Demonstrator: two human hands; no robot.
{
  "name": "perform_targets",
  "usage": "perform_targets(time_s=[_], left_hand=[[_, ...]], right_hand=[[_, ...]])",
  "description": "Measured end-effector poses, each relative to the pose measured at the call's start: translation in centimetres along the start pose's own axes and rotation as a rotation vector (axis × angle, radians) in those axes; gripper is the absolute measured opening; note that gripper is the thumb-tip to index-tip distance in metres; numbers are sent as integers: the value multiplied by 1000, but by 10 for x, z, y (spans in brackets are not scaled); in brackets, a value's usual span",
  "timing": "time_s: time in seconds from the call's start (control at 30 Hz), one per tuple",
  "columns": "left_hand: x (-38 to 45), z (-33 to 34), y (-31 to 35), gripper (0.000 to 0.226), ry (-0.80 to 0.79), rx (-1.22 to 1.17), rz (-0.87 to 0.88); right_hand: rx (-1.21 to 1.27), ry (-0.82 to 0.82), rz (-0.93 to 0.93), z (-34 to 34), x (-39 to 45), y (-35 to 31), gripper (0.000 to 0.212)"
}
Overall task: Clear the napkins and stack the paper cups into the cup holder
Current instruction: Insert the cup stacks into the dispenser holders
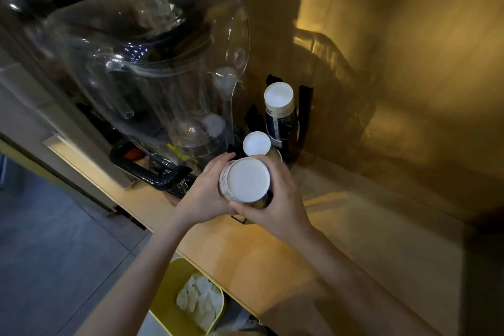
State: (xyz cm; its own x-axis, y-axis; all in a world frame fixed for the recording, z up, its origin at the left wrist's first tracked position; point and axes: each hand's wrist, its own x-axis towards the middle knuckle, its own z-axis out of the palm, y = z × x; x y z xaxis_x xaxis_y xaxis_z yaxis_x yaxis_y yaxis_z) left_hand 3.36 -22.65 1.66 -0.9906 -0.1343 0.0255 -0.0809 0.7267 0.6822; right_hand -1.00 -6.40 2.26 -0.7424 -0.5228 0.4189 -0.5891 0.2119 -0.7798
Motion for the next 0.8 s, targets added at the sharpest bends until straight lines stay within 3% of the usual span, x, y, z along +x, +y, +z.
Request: perform_targets(time_s=[0.37,0.63,0.8], left_hand=[[3,20,-12,95,-38,-31,-5],[-6,16,-18,101,21,-95,-39],[-18,13,-17,72,115,70,91]], right_hand=[[-295,42,34,21,-5,28,70],[-383,-138,120,25,1,31,81],[-510,-189,35,31,7,37,66]])
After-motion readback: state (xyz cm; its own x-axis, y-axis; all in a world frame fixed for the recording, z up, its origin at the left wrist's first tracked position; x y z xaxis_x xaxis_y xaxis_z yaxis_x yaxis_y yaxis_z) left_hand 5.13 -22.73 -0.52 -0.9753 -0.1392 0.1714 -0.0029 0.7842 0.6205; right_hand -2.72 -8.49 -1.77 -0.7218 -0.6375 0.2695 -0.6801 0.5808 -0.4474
